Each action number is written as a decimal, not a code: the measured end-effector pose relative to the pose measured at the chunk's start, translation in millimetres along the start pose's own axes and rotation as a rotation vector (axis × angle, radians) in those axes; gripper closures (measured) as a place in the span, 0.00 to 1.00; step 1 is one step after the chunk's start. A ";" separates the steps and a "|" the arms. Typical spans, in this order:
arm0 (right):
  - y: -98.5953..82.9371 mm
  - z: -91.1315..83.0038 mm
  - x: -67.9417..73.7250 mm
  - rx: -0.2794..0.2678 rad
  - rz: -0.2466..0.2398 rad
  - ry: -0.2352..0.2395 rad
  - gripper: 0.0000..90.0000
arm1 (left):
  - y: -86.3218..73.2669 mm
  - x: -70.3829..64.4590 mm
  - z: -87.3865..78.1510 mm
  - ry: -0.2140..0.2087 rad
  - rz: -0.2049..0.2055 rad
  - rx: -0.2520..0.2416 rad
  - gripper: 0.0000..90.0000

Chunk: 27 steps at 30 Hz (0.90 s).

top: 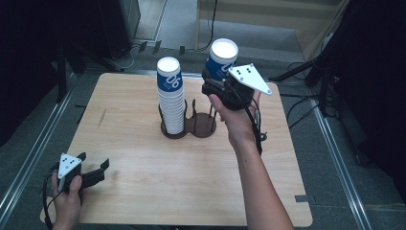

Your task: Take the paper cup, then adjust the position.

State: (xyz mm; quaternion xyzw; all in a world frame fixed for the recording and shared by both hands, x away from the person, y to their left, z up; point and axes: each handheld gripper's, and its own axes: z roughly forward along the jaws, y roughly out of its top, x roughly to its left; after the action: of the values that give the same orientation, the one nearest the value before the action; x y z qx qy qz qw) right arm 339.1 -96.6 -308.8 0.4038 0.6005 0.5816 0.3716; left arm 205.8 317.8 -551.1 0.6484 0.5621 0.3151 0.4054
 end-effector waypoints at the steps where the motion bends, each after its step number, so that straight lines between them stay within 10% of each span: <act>1: -1.6 -2.0 -0.7 0.001 0.000 -0.003 0.22 | 0.1 -0.1 0.2 0.001 -0.002 0.001 0.15; 27: -65.4 -49.2 -13.0 0.054 -0.006 -0.070 0.22 | 0.7 -2.8 1.3 0.027 0.015 0.012 0.15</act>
State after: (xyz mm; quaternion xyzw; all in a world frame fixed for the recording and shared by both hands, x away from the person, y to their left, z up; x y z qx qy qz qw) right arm 295.8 -128.0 -372.1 0.4318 0.6039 0.5498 0.3830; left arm 206.8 314.8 -551.0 0.6506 0.5646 0.3234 0.3917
